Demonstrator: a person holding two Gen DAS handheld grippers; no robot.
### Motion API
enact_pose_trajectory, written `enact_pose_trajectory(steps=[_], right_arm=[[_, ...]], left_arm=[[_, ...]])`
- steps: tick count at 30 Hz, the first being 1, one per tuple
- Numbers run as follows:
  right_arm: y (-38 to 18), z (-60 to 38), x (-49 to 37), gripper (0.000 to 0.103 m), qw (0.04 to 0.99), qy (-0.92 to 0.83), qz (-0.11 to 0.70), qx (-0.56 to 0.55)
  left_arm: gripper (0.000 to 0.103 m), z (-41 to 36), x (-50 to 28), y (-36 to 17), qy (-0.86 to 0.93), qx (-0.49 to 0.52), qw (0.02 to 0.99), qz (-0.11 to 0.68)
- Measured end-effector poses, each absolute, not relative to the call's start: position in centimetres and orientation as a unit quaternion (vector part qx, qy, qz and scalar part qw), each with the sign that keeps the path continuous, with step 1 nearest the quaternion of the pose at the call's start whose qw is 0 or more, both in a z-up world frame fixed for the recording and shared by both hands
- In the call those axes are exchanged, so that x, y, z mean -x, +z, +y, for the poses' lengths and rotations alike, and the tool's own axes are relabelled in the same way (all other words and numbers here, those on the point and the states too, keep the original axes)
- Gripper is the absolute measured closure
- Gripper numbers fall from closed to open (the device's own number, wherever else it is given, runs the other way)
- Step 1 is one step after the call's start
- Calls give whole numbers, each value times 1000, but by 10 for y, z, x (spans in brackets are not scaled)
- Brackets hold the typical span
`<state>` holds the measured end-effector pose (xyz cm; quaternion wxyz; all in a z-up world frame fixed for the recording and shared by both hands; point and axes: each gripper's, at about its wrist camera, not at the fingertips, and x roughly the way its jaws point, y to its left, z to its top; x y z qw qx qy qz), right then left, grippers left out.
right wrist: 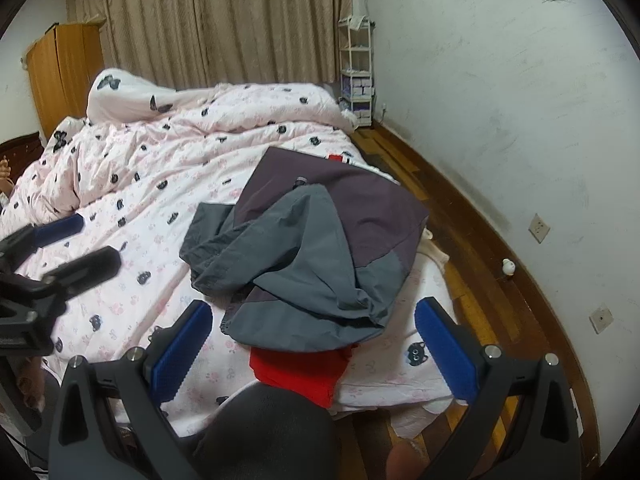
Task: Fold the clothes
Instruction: 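Grasp the jacket's grey sleeve cuff with the right gripper while the left gripper grasps the jacket hem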
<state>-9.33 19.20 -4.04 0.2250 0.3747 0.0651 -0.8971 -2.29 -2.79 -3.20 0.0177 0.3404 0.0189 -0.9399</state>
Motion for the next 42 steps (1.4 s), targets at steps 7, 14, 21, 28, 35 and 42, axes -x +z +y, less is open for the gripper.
enact_pose_trajectory(steps=[7,14,21,28,35,42], right_arm=[[-75,172,133,1,206,-895,94,-383],[-110,160,171,2,193,-888,95,-408],[-129,161,184,46,183,-882,98,-423],[-120,173,177,79,199,-884,70,-417],[-103,171,165,89,228,-885,67,-400],[-111,167,173,75,215,-885,76,-407]], left_arm=[[0,-44,25,-45,-935,-353,27,24],[0,-56,27,-59,-930,-364,27,33],[0,-63,35,-76,-926,-375,25,33],[0,-61,38,-90,-927,-372,23,32],[0,-49,39,-90,-927,-374,14,17],[0,-44,38,-88,-928,-373,14,7]])
